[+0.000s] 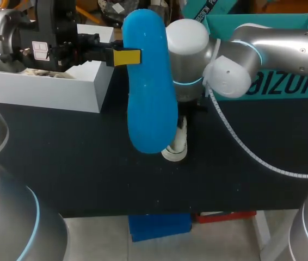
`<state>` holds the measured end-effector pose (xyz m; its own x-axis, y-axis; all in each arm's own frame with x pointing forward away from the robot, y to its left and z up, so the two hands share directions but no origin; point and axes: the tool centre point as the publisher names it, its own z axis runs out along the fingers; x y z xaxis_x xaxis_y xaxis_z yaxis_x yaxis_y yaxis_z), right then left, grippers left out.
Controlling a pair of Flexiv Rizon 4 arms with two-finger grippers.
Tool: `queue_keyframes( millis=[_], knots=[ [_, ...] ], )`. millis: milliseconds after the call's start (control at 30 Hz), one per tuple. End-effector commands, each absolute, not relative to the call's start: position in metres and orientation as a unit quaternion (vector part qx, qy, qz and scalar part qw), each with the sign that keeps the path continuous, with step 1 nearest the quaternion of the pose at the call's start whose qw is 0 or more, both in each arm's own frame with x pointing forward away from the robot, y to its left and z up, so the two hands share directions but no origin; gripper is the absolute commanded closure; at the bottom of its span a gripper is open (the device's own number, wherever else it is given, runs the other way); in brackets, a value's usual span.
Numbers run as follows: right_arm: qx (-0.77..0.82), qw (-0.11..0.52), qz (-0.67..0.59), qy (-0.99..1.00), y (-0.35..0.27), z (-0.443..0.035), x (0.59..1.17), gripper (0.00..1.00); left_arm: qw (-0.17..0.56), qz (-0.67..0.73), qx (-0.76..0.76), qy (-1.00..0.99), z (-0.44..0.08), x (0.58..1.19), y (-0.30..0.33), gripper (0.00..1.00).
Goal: Take the shoe out of the shoebox, open the shoe tongue, remove and reinsert the insole, then place the shoe into the shoebox
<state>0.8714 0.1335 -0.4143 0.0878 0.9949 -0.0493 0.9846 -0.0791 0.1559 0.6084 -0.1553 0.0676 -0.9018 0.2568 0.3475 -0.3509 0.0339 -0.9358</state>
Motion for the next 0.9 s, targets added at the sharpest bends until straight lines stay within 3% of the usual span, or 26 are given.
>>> queue_keyframes(
  millis=[33, 200, 467, 567, 900],
  knots=[
    [0.739, 0.076, 0.051, 0.668, 0.127, -0.401, 0.868, 0.0, 0.218, 0.693, 0.035, -0.686, 0.068, 0.608, -0.155, 1.0],
    [0.739, 0.04, 0.111, 0.663, 0.122, -0.373, 0.859, 0.0, 0.218, 0.693, 0.035, -0.686, 0.068, 0.608, -0.155, 1.0],
    [0.647, -0.11, 0.277, 0.702, 0.129, -0.321, 0.842, 0.0, 0.218, 0.693, 0.035, -0.686, 0.068, 0.608, -0.155, 1.0],
    [0.606, -0.119, 0.324, 0.717, 0.129, -0.293, 0.836, 0.0, 0.218, 0.693, 0.035, -0.686, 0.068, 0.608, -0.155, 1.0],
    [0.606, -0.119, 0.324, 0.717, 0.129, -0.293, 0.836, 0.0, 0.218, 0.693, 0.035, -0.686, 0.068, 0.608, -0.155, 1.0]
  ],
)
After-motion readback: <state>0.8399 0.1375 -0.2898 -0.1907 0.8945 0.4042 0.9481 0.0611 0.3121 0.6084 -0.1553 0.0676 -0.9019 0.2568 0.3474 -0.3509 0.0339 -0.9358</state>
